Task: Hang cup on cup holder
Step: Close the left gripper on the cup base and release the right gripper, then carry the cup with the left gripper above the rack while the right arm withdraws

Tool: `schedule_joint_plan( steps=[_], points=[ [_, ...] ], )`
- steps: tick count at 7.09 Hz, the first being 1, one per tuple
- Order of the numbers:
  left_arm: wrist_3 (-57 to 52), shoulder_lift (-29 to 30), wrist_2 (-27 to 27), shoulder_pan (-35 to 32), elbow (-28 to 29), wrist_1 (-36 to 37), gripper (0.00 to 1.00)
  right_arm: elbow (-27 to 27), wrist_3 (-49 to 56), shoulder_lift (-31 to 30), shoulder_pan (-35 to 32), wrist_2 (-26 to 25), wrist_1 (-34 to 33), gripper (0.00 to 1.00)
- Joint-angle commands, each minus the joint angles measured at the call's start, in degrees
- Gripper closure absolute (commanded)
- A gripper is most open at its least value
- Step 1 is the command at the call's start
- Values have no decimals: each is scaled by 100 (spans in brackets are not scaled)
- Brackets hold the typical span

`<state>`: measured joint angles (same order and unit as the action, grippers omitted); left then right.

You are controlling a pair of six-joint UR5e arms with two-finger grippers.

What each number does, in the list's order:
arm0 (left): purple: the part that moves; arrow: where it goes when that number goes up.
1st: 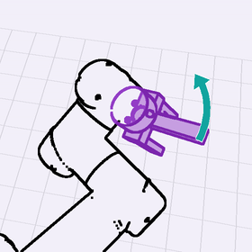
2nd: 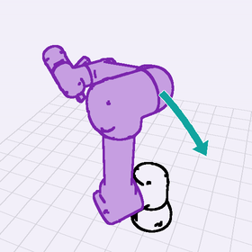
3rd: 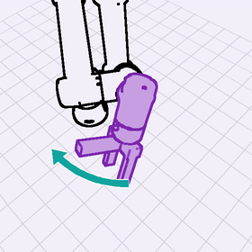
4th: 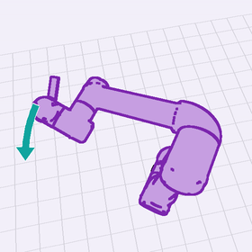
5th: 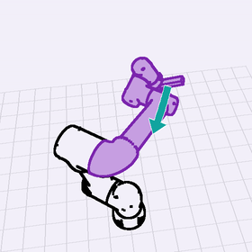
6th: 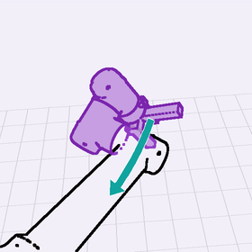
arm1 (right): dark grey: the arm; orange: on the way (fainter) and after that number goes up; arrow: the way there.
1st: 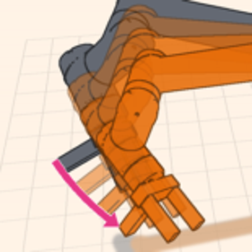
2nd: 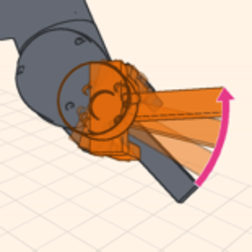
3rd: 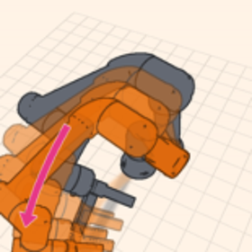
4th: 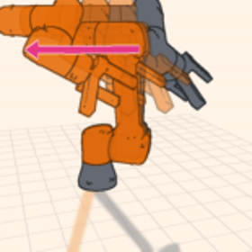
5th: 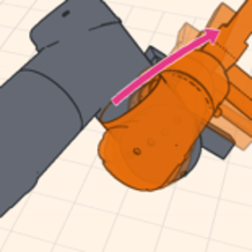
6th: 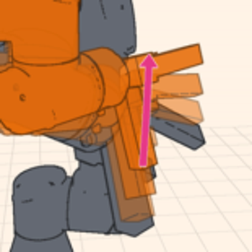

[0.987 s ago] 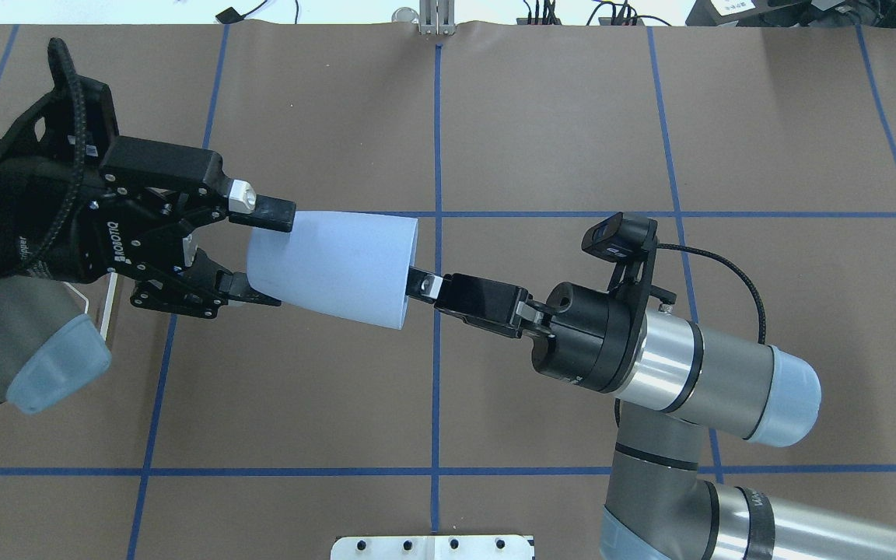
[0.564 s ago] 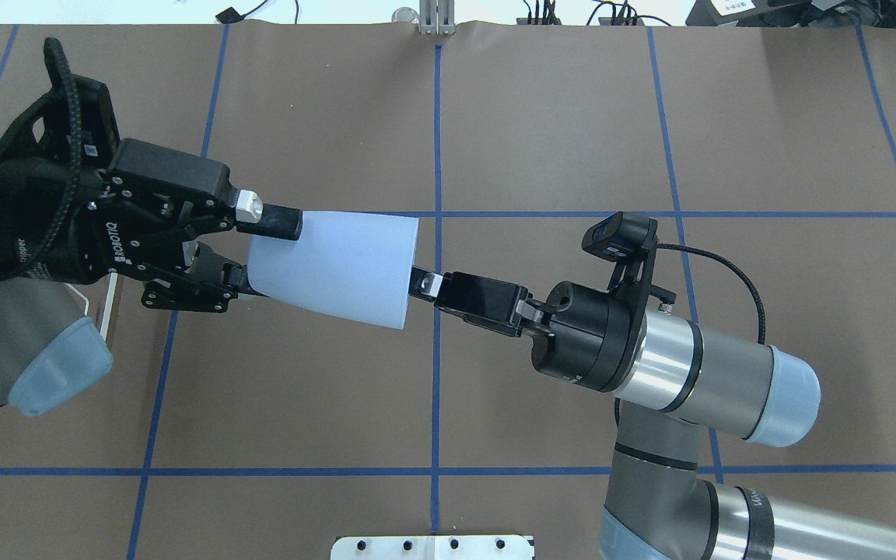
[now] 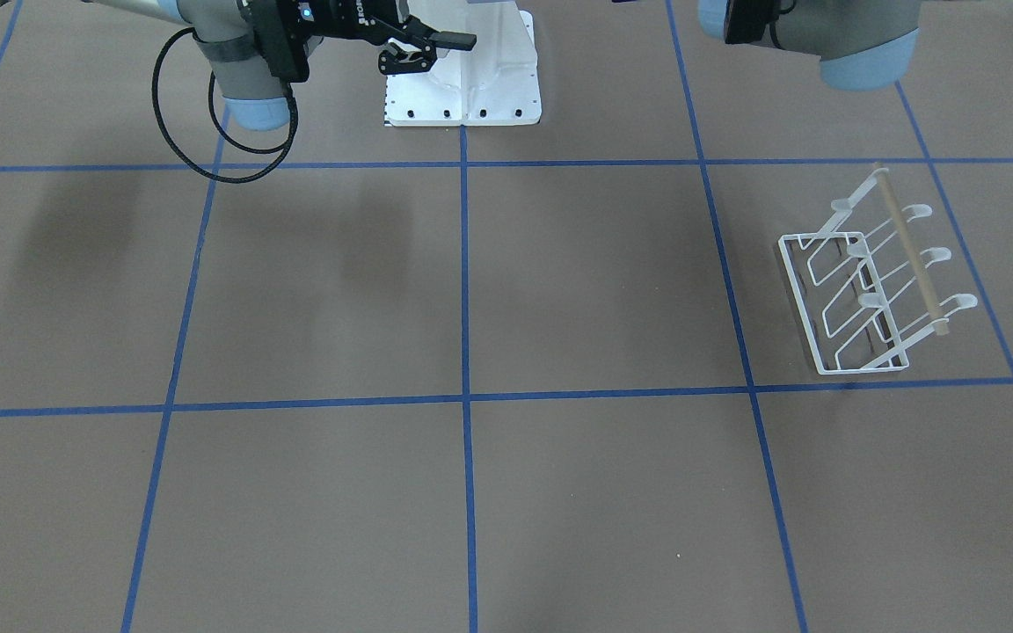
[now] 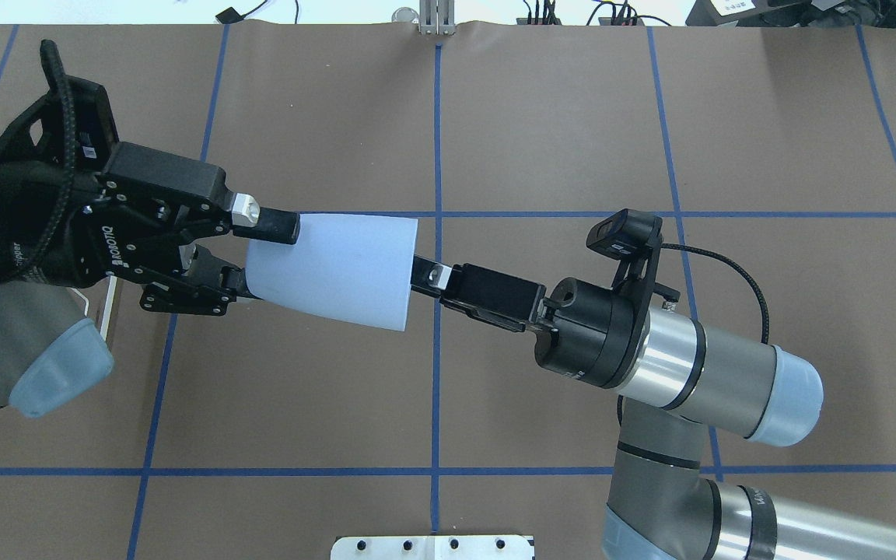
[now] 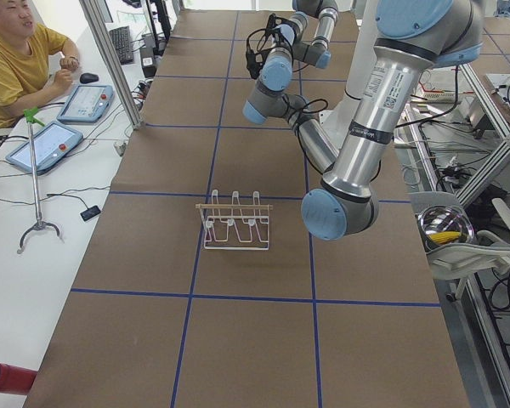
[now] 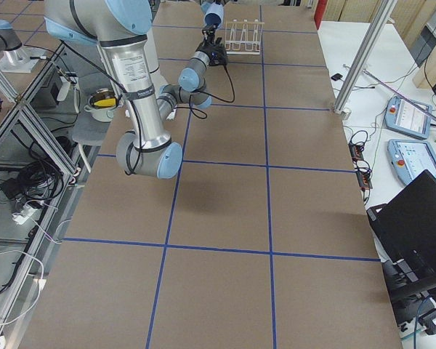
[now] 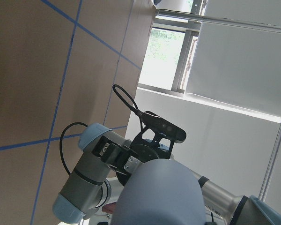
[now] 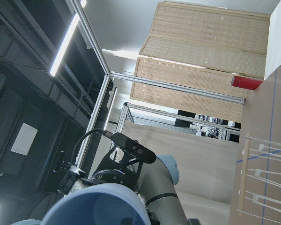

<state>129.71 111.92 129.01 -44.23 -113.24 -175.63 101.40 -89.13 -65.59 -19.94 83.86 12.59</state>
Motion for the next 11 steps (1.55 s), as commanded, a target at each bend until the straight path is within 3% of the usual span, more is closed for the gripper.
schedule_joint_plan(
  steps=[1, 3, 5, 6, 7, 11],
  points=[
    [-33, -64, -7, -85, 13, 11, 100, 28, 1, -400, -211, 60, -238, 0],
    [-329, -318, 71, -488, 13, 55, 100, 11, 1, -786, -946, 759, -1262, 0],
    [-1215, -704, 176, -744, 39, 326, 100, -24, 79, -1034, -2017, 2126, -2588, 0],
    [-1559, -706, 586, -1120, 4, 850, 100, -24, 210, -1044, -2632, 2865, -3378, 0],
    [-1963, -715, 947, -1515, 4, 1212, 100, -24, 821, -1078, -2969, 3238, -4074, 0],
    [-3966, -882, 1048, -2089, -75, 2908, 100, -15, 3929, -1350, -3954, 3488, -7009, 0]
  ],
)
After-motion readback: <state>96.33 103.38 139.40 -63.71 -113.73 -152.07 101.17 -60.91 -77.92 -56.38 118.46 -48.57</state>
